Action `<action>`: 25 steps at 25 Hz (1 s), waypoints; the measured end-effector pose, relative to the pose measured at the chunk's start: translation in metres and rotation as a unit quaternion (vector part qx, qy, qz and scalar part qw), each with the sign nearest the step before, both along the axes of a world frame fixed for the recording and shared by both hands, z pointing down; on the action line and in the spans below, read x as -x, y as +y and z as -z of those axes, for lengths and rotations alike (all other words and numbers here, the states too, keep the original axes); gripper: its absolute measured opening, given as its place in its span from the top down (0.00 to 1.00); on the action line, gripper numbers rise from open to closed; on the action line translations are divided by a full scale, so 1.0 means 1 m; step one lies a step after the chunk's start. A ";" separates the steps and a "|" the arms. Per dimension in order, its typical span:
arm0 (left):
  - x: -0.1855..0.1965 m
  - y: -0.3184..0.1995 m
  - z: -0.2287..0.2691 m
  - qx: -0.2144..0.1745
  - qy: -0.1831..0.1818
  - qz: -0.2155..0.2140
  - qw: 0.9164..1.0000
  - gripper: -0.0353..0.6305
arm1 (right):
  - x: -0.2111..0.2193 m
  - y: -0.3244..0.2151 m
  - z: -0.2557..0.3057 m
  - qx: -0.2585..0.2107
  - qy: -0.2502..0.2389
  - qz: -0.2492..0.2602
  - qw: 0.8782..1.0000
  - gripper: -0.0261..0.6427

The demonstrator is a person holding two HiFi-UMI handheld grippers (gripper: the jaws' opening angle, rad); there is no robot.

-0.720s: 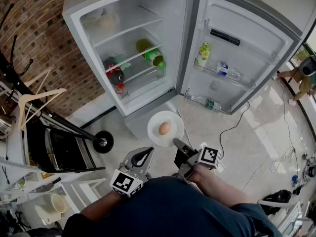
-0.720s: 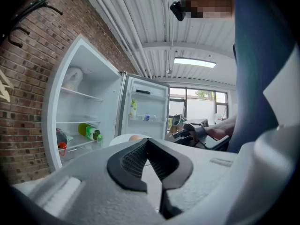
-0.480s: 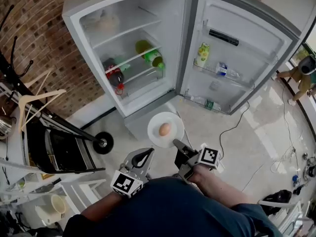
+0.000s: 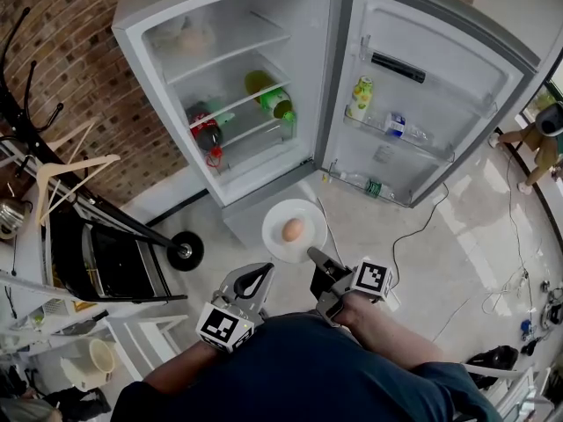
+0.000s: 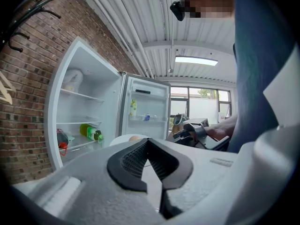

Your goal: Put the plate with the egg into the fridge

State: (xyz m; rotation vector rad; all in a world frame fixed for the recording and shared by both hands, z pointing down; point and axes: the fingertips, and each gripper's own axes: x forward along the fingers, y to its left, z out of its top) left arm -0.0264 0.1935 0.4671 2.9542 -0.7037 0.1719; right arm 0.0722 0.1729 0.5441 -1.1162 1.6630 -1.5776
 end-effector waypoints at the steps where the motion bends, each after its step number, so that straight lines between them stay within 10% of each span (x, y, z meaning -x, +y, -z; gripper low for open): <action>1: -0.002 0.001 0.000 -0.001 -0.001 0.003 1.000 0.94 | -0.002 0.001 0.001 -0.001 -0.002 0.002 1.000 0.93; 25: -0.026 -0.098 -0.013 0.006 0.015 0.013 1.000 0.94 | -0.026 -0.092 -0.014 0.012 0.011 0.011 1.000 0.93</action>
